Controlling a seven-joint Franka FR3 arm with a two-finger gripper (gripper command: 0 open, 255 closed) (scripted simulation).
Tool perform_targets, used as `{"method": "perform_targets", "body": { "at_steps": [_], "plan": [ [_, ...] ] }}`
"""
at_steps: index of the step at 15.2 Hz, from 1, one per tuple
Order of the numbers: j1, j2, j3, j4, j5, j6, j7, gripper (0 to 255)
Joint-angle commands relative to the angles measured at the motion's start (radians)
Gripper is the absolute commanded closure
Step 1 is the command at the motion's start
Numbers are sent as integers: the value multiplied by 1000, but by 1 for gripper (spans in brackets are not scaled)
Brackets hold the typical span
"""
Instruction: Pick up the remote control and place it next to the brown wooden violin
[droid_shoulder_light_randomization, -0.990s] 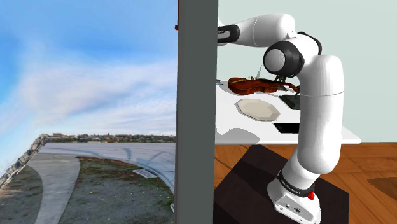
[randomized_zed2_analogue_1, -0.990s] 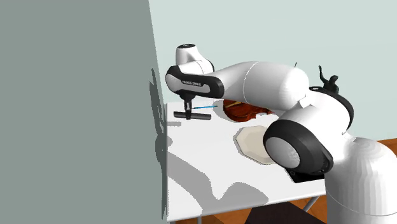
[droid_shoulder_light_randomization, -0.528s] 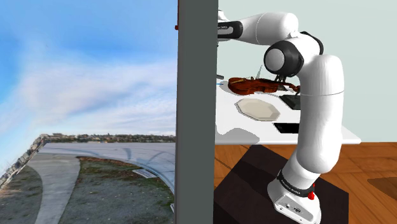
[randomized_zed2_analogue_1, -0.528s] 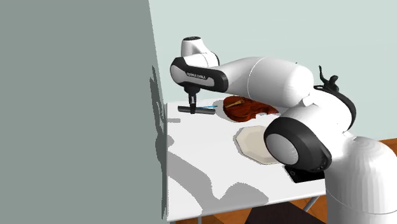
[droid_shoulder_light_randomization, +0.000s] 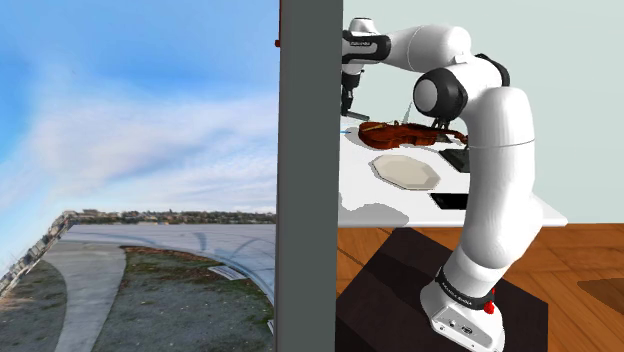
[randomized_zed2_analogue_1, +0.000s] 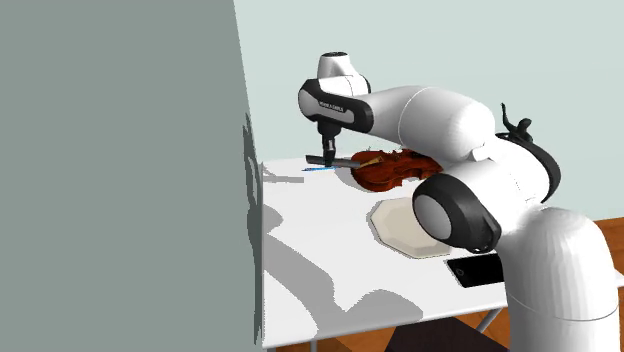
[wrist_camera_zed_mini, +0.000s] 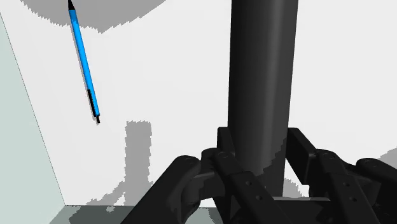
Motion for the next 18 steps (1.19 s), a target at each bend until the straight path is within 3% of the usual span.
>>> {"method": "perform_targets", "body": {
  "at_steps": [1,9,18],
  "plan": [
    [-33,16,-6,26,11,-10,-38,255],
    [-197,157,-19,249,67,-96,-179,255],
    [-174,135,-19,88,65,41,-187,255]
  ]
}}
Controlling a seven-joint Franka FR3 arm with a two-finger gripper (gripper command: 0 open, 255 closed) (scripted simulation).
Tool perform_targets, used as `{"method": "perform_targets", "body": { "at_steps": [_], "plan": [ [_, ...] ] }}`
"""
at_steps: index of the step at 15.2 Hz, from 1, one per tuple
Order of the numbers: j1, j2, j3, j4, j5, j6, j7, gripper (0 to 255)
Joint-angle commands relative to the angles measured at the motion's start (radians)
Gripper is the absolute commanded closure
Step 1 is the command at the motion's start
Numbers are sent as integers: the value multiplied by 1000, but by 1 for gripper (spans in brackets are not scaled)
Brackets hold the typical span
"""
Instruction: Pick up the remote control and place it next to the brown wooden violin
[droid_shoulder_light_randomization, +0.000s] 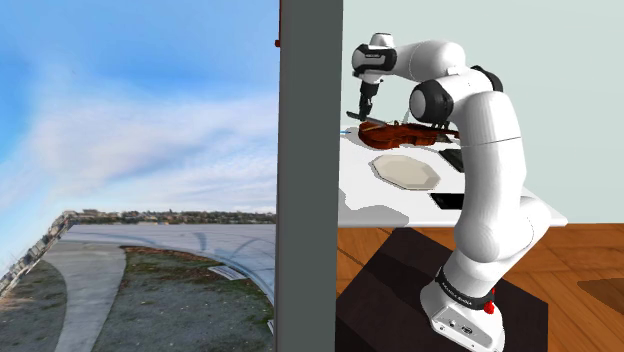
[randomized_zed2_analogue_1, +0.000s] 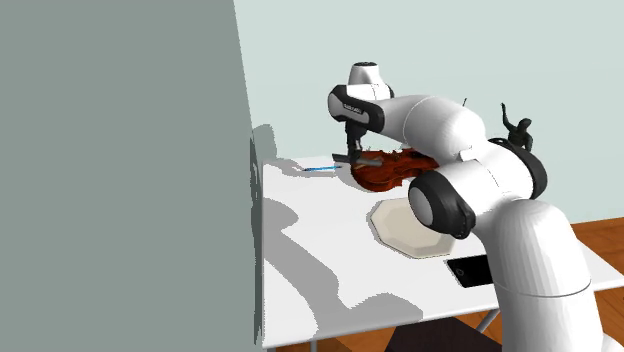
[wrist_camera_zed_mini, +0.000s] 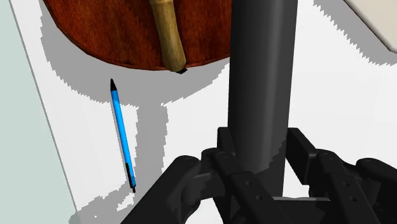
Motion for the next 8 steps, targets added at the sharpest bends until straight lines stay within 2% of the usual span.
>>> {"method": "perform_targets", "body": {
  "at_steps": [1,8],
  "plan": [
    [4,-1,1,-29,1,29,-2,255],
    [12,5,4,-115,5,119,-8,255]
  ]
}}
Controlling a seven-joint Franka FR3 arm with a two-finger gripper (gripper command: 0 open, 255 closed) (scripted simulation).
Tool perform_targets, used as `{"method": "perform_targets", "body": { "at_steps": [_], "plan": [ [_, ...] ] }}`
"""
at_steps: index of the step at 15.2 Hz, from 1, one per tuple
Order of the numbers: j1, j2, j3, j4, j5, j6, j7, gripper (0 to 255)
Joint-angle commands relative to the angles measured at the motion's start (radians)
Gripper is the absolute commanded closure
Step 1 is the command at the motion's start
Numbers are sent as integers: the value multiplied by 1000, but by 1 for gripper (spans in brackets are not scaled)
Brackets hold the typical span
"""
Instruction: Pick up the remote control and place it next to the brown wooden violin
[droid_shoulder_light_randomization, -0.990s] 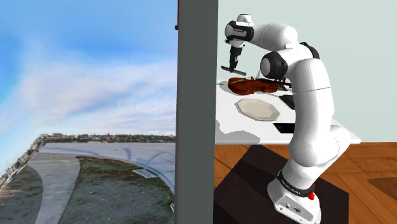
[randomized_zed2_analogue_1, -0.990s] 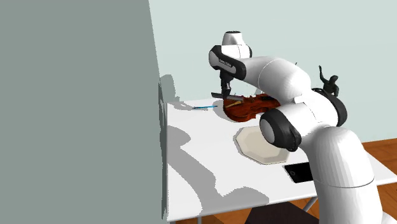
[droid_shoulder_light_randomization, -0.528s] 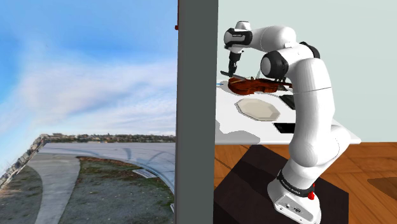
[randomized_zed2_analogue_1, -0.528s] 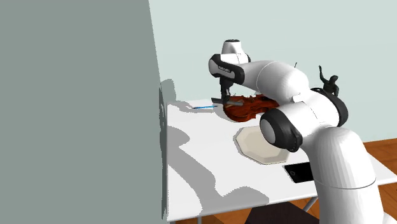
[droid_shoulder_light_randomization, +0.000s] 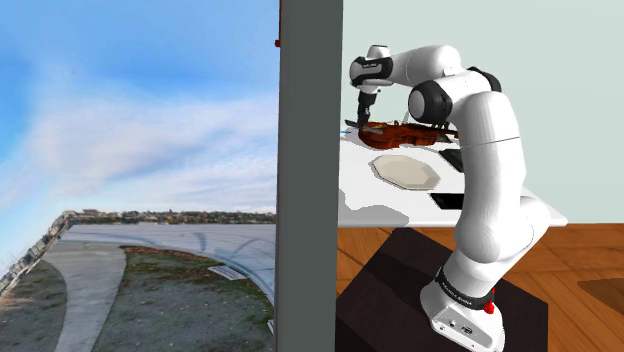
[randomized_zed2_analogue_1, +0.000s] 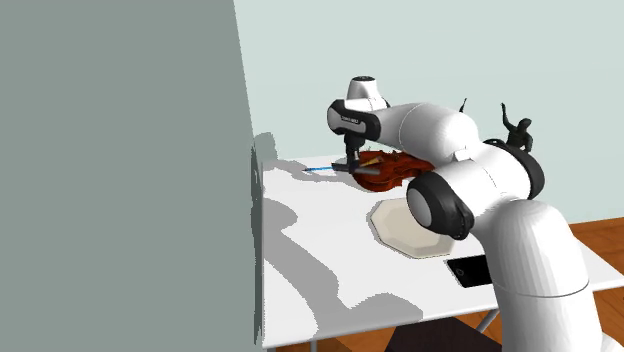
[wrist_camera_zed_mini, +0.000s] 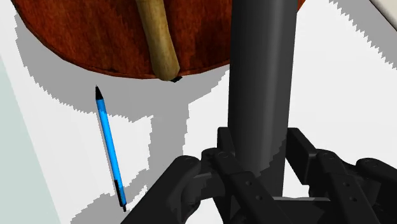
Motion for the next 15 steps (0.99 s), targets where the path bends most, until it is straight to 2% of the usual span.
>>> {"method": "perform_targets", "body": {
  "at_steps": [1,15],
  "plan": [
    [3,1,1,-28,2,29,-2,255],
    [6,52,14,-136,22,186,-17,255]
  ]
}}
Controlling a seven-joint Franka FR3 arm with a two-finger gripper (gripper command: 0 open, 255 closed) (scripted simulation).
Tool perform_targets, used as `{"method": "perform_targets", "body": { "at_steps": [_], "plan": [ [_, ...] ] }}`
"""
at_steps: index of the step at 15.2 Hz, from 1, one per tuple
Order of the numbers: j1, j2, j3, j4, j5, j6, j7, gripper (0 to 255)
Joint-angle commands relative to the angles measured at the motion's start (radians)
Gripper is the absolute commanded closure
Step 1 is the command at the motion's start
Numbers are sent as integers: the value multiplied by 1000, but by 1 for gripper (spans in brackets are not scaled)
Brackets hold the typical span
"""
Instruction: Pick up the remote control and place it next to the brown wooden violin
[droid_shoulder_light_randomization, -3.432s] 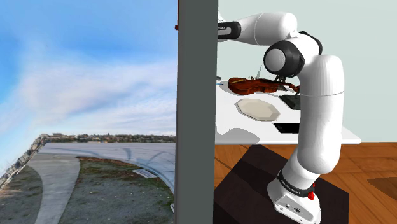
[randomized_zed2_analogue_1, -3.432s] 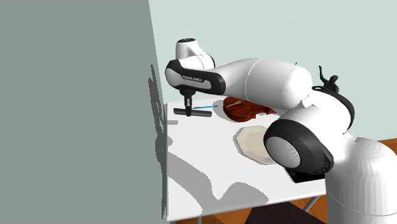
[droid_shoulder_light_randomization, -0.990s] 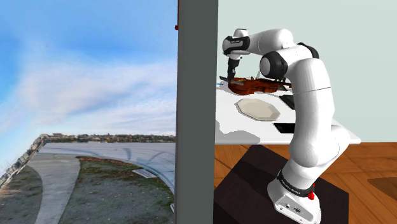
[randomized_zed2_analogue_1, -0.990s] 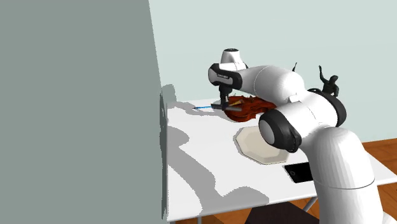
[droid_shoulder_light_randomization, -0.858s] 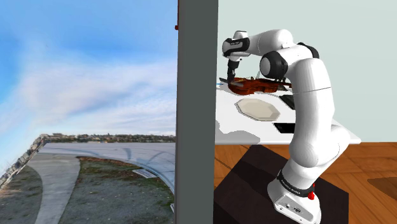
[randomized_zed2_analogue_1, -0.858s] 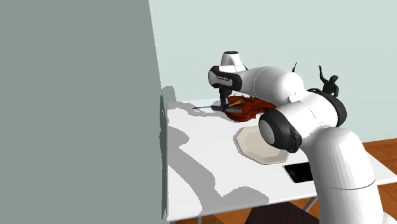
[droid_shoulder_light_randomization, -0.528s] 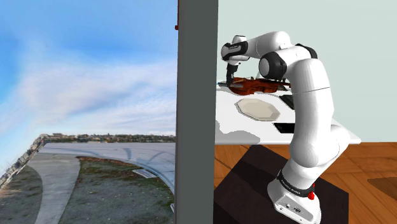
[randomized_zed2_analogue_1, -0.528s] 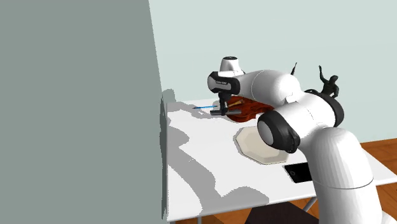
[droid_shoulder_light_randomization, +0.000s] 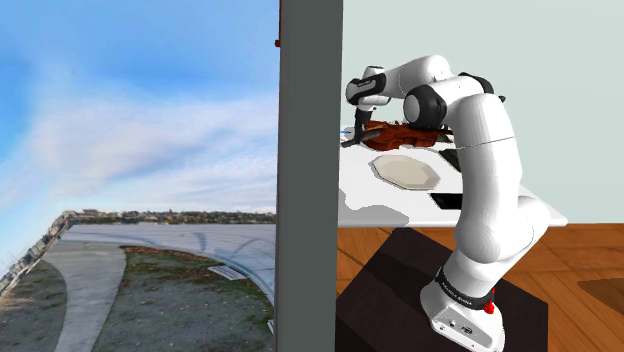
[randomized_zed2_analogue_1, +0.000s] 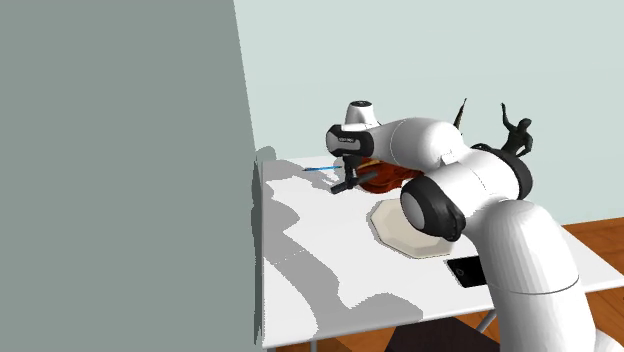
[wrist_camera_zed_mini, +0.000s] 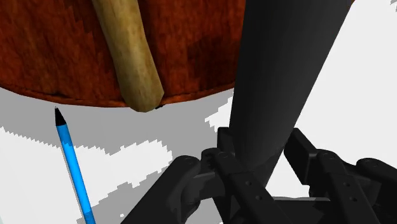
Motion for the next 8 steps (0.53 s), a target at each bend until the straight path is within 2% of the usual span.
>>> {"method": "perform_targets", "body": {
  "at_steps": [1,8],
  "plan": [
    [1,10,3,-18,3,23,-1,255],
    [1,16,4,-24,5,34,-3,255]
  ]
}}
